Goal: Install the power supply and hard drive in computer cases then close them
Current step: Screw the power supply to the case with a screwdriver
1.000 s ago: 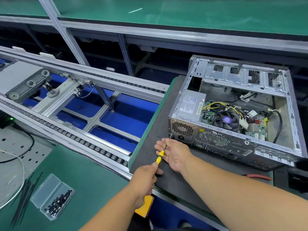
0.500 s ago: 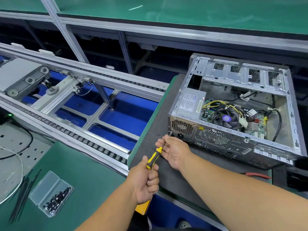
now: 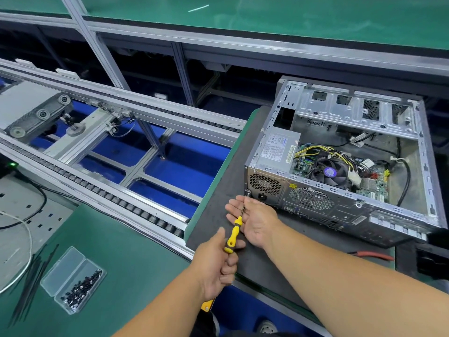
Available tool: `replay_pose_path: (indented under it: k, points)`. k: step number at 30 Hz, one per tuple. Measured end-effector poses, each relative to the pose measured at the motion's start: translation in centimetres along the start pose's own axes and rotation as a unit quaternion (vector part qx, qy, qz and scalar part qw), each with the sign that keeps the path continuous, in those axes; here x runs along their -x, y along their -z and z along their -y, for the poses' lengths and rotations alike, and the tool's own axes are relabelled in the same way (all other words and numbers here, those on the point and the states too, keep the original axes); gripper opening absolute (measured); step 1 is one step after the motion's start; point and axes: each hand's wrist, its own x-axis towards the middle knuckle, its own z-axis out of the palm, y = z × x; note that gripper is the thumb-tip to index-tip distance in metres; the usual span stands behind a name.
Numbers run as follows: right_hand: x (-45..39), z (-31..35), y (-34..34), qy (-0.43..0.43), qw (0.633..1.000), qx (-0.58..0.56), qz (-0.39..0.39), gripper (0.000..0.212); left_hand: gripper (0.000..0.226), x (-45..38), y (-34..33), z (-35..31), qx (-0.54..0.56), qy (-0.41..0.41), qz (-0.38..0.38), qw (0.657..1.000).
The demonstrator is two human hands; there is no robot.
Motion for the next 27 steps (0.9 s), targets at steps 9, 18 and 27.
replay_pose_path:
  k: [9,18,27]
  points:
    - [0.1,-0.3,0.0,0.005,0.998,0.063,-0.018,0.016,0.030,-0.4,-1.5,1.0,-0.244,-0.180,-0.167,0.938]
    - [0.2,0.0,-0.2,-0.008,0.999,0.043,0.004,0.033,0.046,0.4,-0.4,0.6,0.050,0.048,0.001,0.998]
    - [0.5,0.1,-0.1,-0.006,0.998,0.061,0.001,0.029,0.036,-0.2,-0.8,0.7,-0.260,-0.134,-0.159,0.943]
